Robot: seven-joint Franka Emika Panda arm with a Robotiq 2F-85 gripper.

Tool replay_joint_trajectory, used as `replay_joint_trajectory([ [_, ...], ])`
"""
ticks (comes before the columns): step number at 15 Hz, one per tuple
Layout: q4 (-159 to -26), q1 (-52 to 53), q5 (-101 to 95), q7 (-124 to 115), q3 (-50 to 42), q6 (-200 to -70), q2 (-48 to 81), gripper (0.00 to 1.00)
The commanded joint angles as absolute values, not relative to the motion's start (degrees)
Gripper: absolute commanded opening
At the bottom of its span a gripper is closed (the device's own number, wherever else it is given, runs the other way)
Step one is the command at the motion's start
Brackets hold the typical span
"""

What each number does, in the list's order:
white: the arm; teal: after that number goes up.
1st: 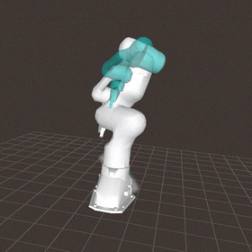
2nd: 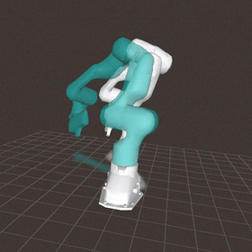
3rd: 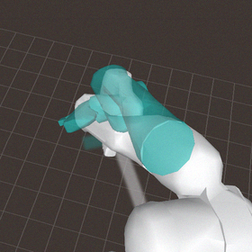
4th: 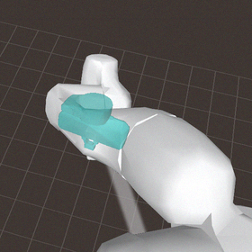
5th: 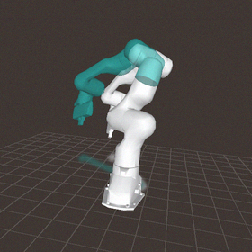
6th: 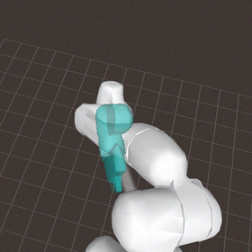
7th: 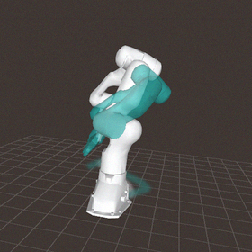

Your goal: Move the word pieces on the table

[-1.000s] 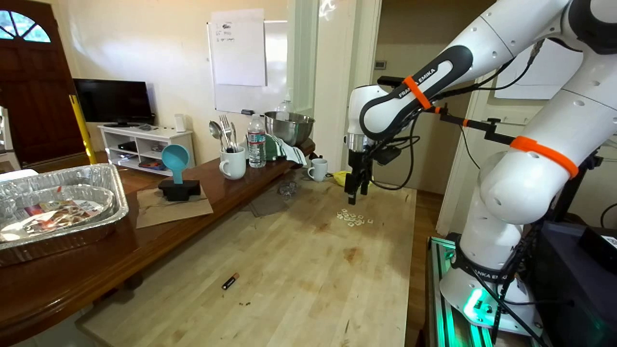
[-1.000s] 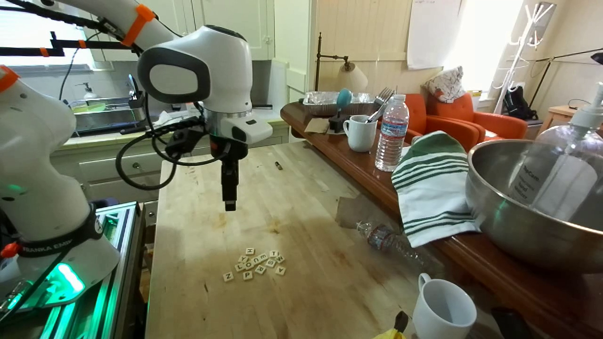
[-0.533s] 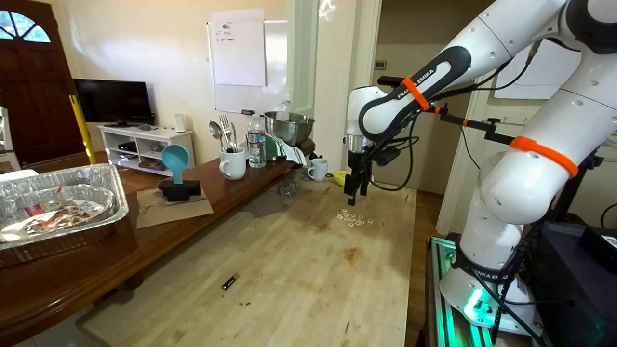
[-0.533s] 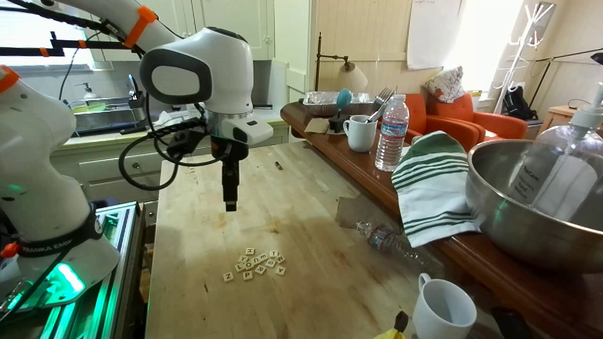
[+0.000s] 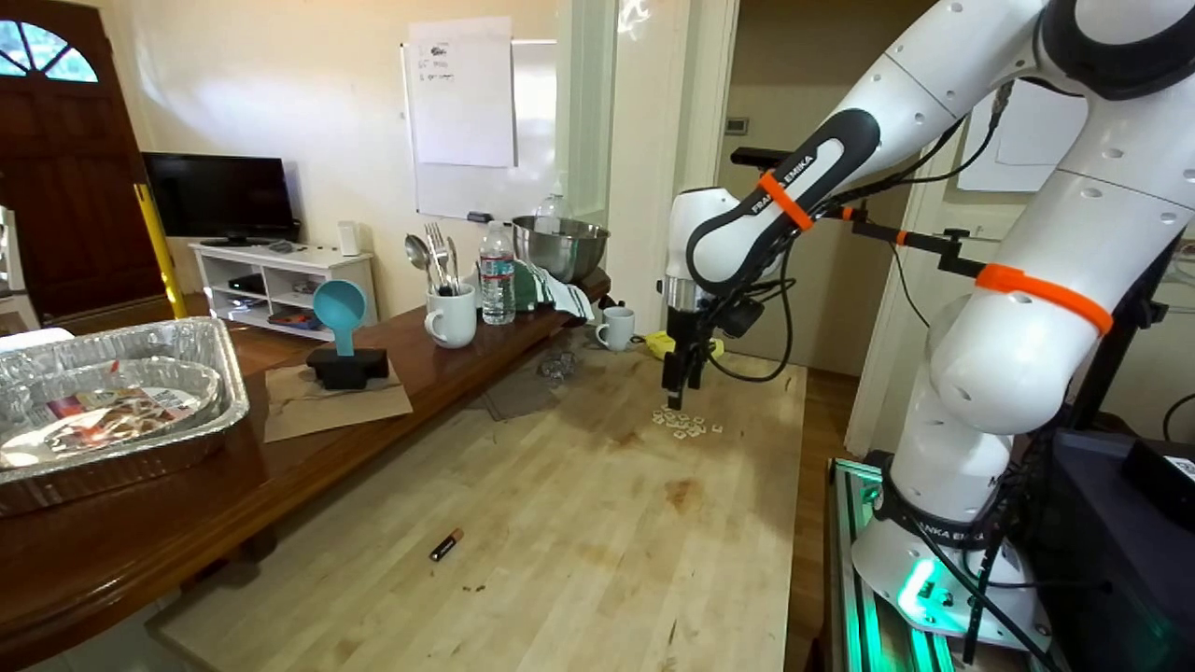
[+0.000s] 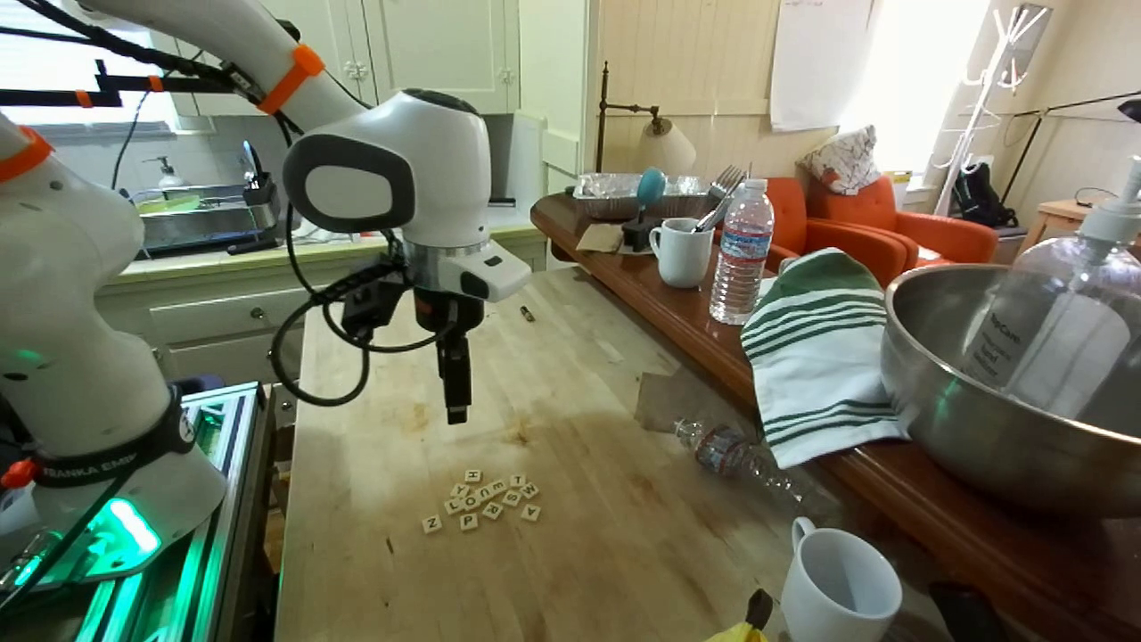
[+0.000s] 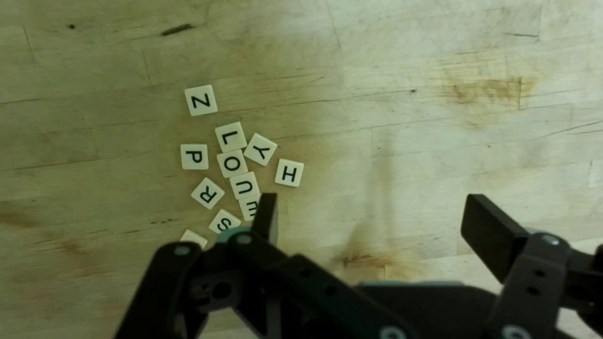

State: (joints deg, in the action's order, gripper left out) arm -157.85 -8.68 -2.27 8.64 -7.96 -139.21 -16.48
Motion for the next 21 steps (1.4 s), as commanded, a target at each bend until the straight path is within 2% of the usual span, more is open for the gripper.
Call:
replay_joint_trajectory([
  [1, -157.82, -8.13, -2.42, 14.28, -9.87, -143.77, -12.53, 0.93],
  [2, -157.82, -8.11, -2.04, 15.70, -10.28, -144.45, -11.85, 0.74],
  [11, -157.84, -7.56, 0.79, 24.50, -11.85, -152.41, -4.77, 0.05],
  [13, -157.84, -7.89, 0.25, 24.92, -11.58, -154.25, -3.23, 0.00],
  [21, -157.80, -9.09, -0.03, 26.42, -11.30, -158.56, -0.14, 0.00],
])
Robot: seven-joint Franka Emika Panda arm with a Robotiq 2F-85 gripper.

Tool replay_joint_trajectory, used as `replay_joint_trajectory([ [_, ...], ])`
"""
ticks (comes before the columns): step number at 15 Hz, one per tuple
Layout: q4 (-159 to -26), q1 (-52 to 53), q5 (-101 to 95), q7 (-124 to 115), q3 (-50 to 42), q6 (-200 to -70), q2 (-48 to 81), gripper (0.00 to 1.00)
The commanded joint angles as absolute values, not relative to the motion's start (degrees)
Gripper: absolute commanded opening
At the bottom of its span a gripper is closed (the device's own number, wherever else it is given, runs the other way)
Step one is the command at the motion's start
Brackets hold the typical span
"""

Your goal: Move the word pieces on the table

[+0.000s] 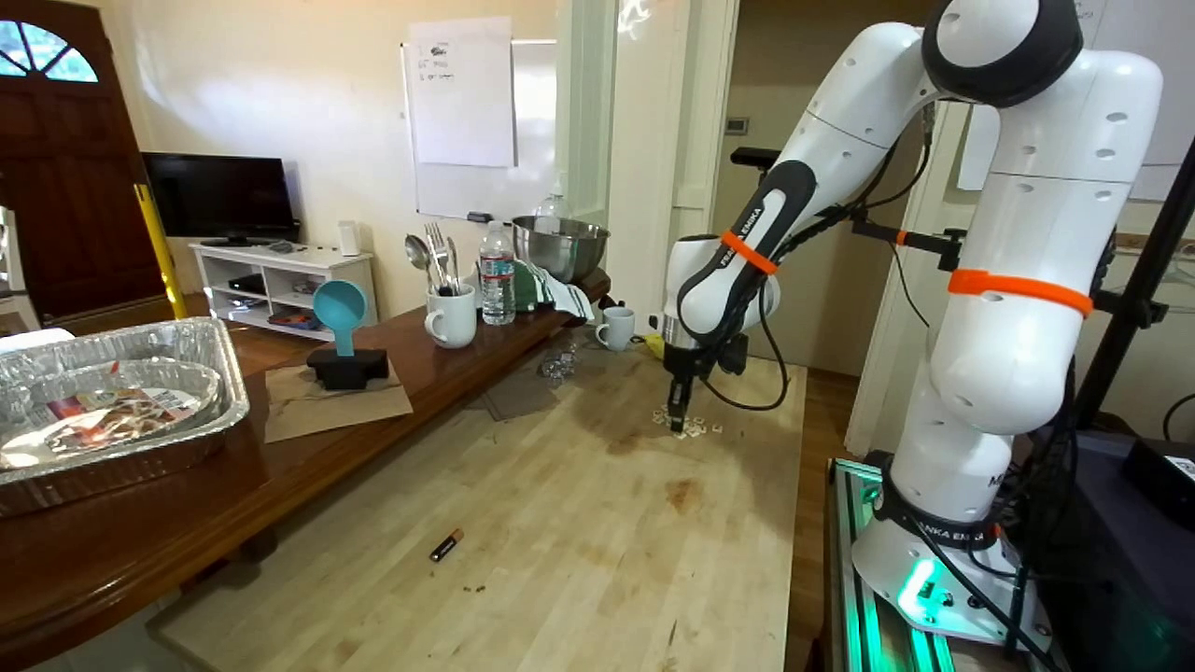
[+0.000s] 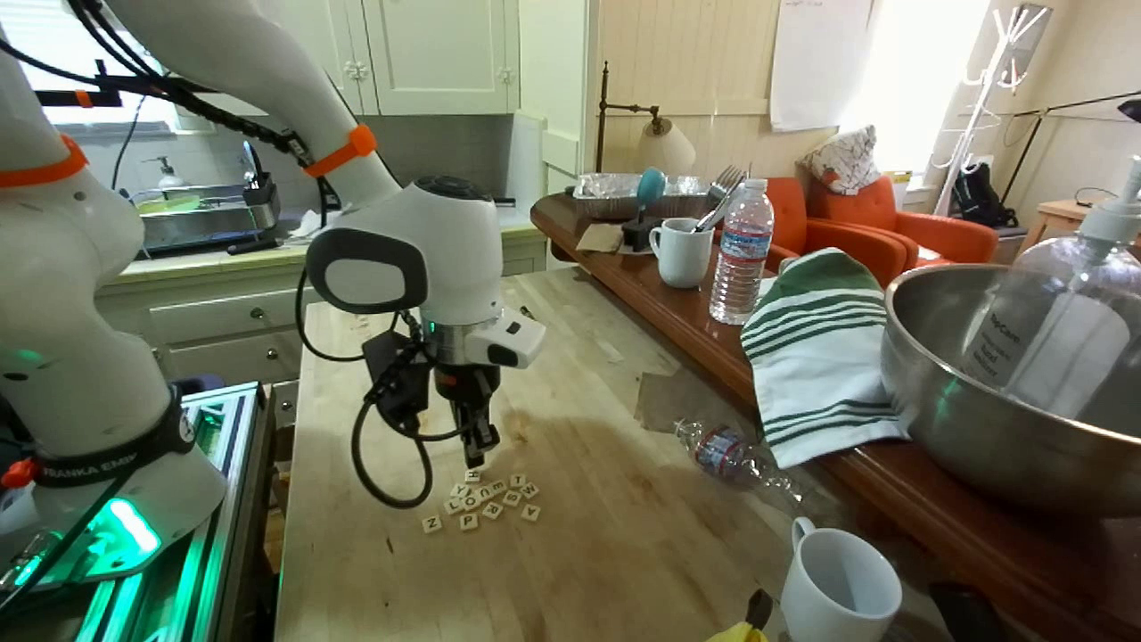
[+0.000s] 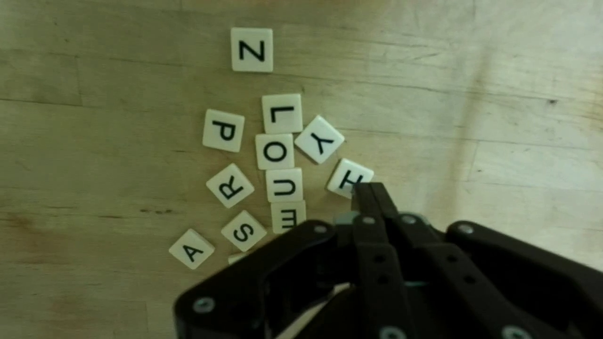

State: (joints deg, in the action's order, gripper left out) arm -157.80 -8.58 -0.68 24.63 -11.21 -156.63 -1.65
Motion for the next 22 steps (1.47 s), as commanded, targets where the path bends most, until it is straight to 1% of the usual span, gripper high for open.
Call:
replay_joint_trajectory([
  [1, -157.79, -9.18, 0.00, 26.62, -11.27, -158.59, 0.01, 0.00],
  [9, -157.78, -9.47, 0.55, 27.54, -10.82, -161.55, 2.68, 0.00],
  [17, -157.70, -8.20, 10.30, 34.39, -7.76, -163.15, 4.13, 0.00],
  [22, -157.59, -7.63, 10.55, 37.16, -6.08, -163.58, 4.79, 0.00],
])
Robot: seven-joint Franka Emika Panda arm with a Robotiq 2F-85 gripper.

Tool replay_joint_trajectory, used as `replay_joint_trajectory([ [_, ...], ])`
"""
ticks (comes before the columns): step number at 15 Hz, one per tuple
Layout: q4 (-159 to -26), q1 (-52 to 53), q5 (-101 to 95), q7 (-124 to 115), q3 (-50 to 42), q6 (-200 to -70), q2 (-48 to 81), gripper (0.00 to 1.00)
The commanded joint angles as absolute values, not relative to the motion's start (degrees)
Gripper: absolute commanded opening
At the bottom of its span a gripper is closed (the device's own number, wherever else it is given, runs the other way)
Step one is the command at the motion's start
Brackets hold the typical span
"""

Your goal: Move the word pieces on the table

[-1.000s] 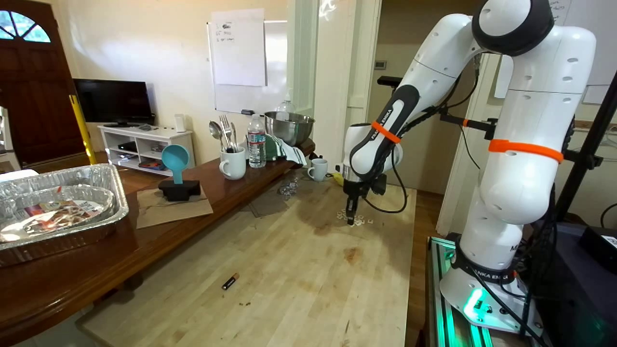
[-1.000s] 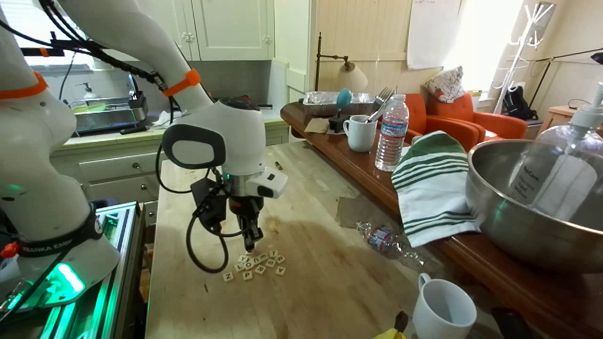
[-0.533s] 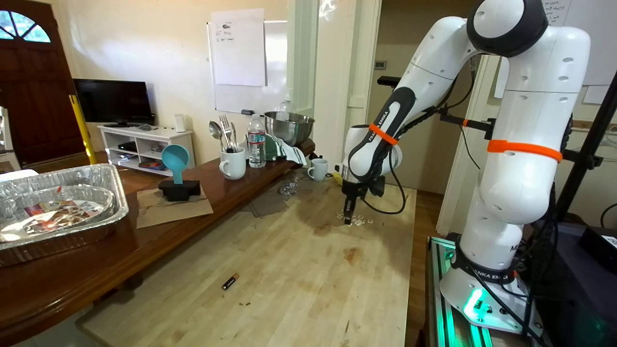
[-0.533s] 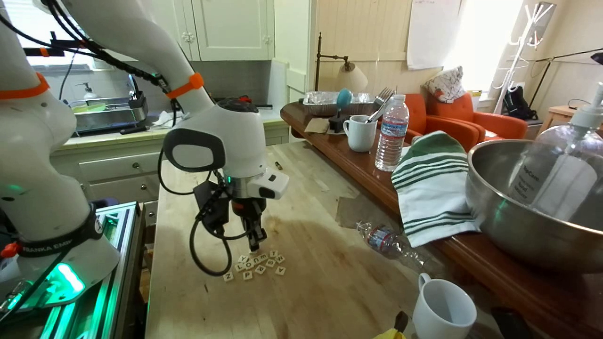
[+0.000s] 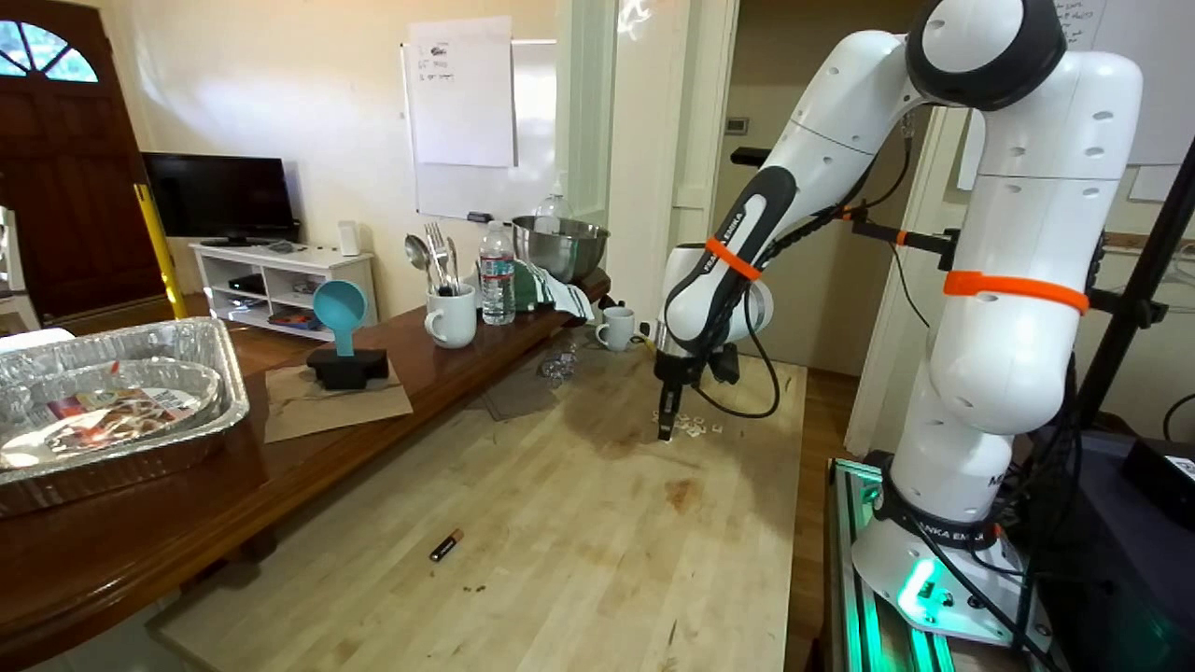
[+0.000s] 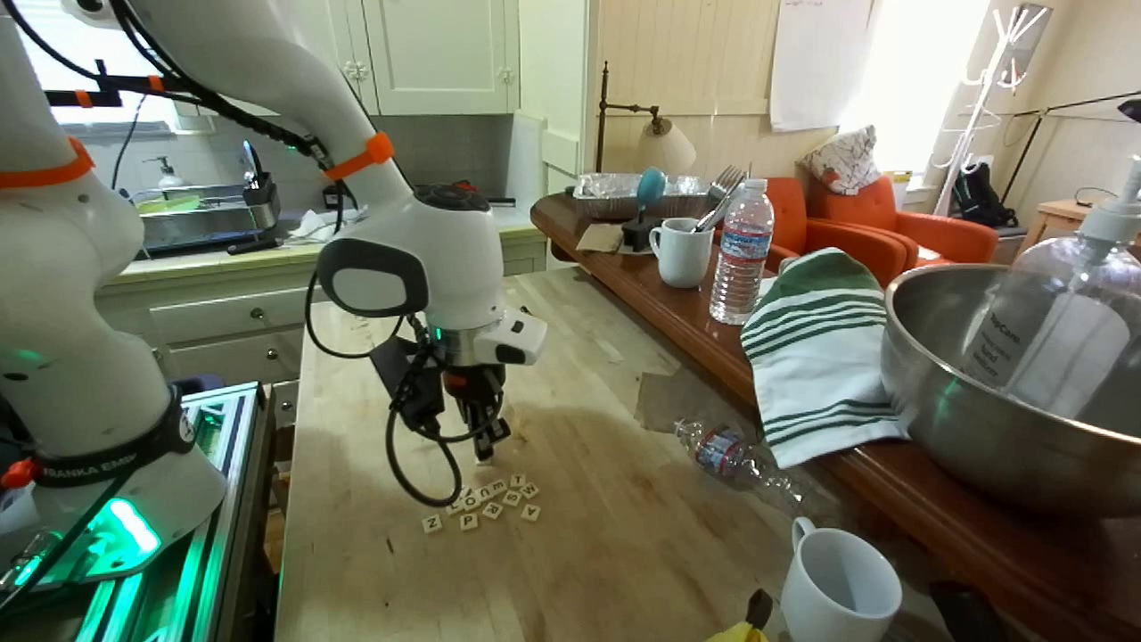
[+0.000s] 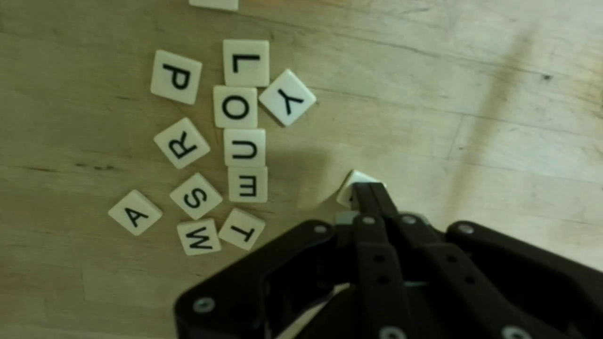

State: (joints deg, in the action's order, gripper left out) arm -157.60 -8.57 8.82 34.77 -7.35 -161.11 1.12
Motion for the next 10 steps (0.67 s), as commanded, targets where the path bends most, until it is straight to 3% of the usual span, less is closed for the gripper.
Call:
replay_joint_trajectory([
  [1, -157.58, -7.45, 10.56, 37.67, -5.78, -163.73, 4.94, 0.00],
  [10, -157.55, -6.25, 9.54, 40.01, -3.51, -164.53, 5.80, 0.00],
])
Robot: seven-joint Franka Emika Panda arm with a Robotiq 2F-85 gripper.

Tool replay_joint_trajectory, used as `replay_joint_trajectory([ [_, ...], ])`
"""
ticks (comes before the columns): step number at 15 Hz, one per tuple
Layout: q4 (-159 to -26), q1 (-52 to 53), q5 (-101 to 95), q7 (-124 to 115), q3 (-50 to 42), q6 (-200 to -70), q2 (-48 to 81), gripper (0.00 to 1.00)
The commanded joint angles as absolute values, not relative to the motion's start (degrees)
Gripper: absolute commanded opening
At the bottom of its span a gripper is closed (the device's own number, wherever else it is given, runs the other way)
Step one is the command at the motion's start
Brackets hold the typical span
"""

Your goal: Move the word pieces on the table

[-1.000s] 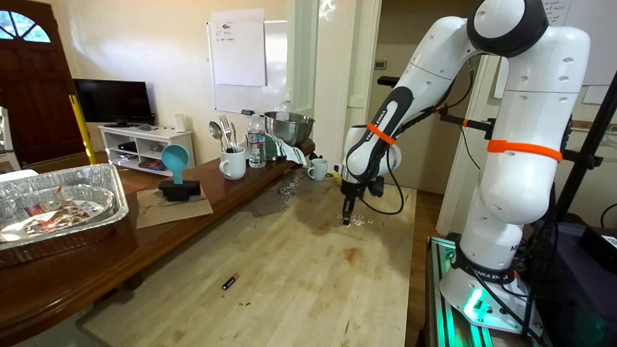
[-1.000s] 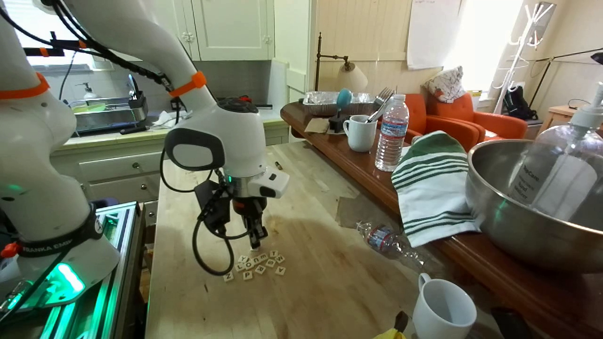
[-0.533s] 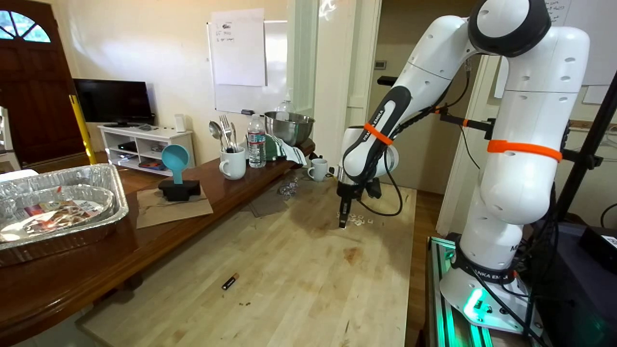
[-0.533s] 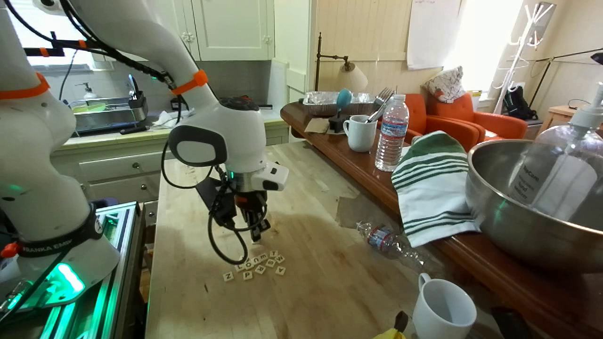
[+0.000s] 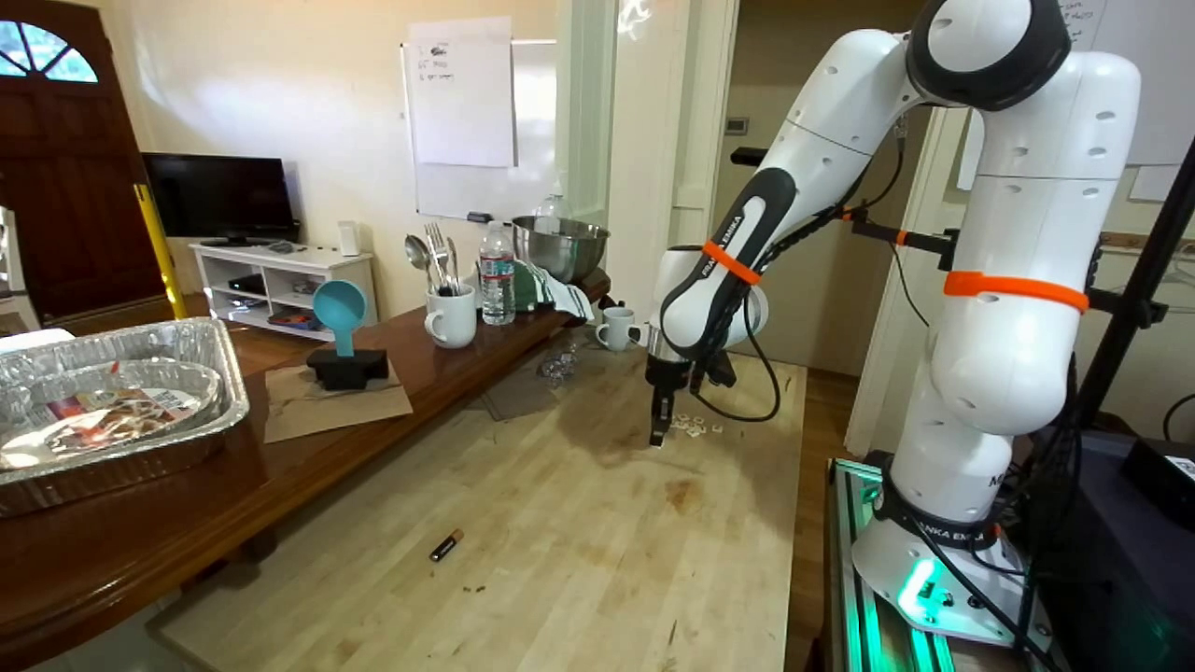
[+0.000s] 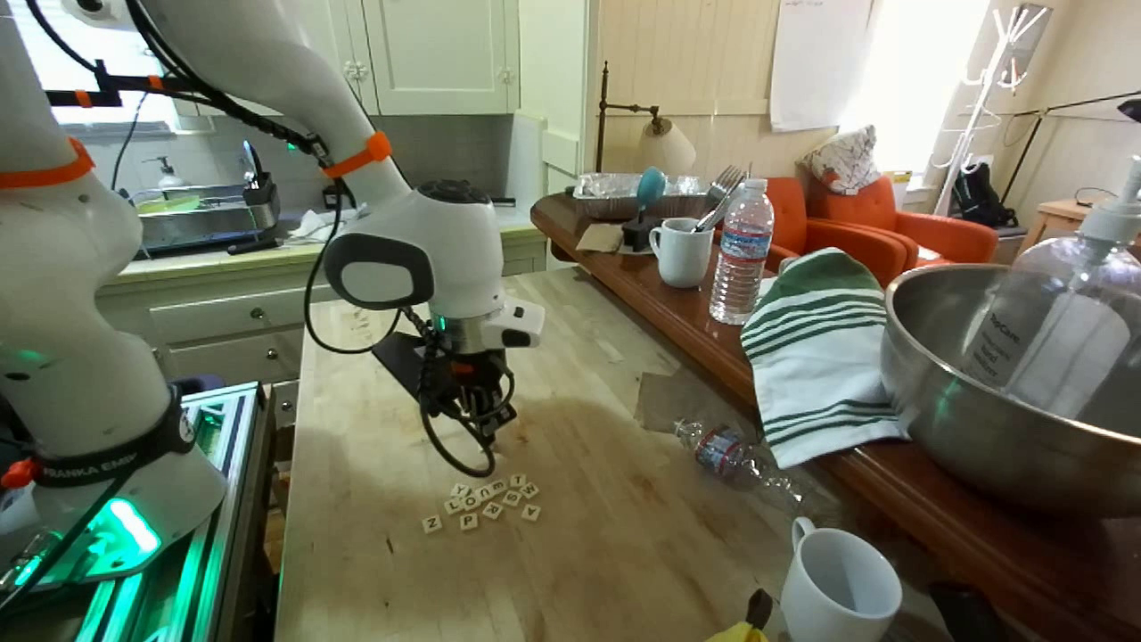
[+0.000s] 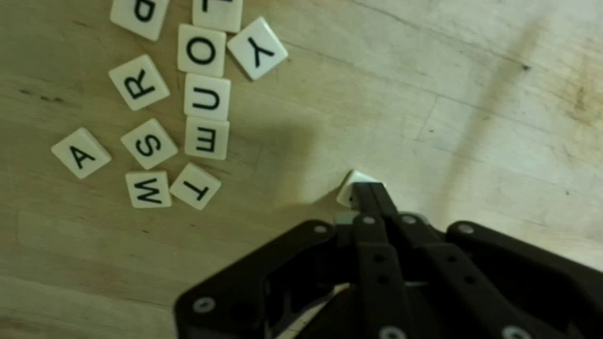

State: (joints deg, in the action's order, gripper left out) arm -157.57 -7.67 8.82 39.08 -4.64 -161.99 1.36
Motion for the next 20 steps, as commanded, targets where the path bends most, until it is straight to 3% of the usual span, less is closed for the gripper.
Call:
replay_joint_trajectory([
  [1, -157.54, -6.07, 9.54, 40.07, -3.31, -164.54, 5.90, 0.00],
  [20, -157.35, -5.28, 5.92, 37.24, -3.17, -163.25, 1.43, 0.00],
])
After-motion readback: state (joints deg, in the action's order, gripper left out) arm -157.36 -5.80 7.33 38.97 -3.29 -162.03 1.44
